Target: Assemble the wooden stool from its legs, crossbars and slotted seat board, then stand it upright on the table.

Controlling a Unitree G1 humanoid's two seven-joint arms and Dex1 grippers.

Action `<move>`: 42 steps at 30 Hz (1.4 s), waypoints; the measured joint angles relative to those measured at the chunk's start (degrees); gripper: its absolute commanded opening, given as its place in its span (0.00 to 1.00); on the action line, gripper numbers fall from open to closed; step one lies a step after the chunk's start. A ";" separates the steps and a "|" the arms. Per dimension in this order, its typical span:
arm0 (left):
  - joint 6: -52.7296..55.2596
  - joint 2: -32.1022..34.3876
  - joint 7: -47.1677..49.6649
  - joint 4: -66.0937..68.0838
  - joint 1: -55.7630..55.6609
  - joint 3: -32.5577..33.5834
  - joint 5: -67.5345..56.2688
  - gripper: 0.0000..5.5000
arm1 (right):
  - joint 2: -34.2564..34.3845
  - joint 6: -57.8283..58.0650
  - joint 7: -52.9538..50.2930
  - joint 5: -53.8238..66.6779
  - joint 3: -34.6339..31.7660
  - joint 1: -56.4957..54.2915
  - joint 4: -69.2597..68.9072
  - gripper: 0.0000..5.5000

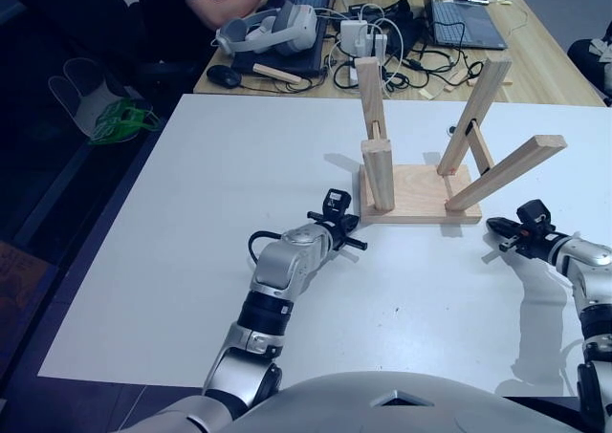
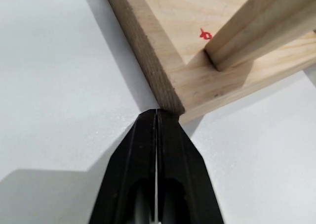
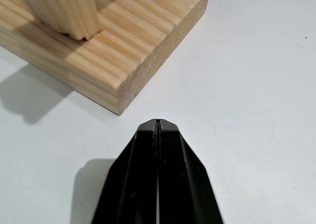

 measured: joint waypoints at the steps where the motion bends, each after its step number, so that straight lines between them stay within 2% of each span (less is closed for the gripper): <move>1: -0.72 -0.27 0.47 0.74 -0.28 0.31 0.14 0.01 | 0.01 0.11 -0.01 0.00 0.11 -0.01 -0.11 0.00; 6: -2.60 -1.21 0.66 2.74 -0.98 0.79 1.02 0.01 | 0.21 0.44 0.00 0.02 0.77 -0.37 -0.47 0.00; 17: -0.28 0.26 -5.40 1.91 -0.89 2.53 -0.79 0.01 | -0.80 6.44 4.12 3.33 1.30 0.43 -4.32 0.00; 34: 8.72 7.18 -11.41 -9.44 3.73 3.88 -4.56 0.01 | -4.92 26.98 12.81 11.23 -0.47 7.53 -20.62 0.00; 38: 9.29 7.33 -11.41 -10.29 4.02 4.08 -4.67 0.01 | -4.97 27.47 12.76 11.25 -0.96 7.84 -22.00 0.00; 42: 9.23 7.34 -11.40 -10.25 4.05 2.88 -4.50 0.01 | -4.17 22.76 10.44 8.91 -0.71 7.75 -20.37 0.00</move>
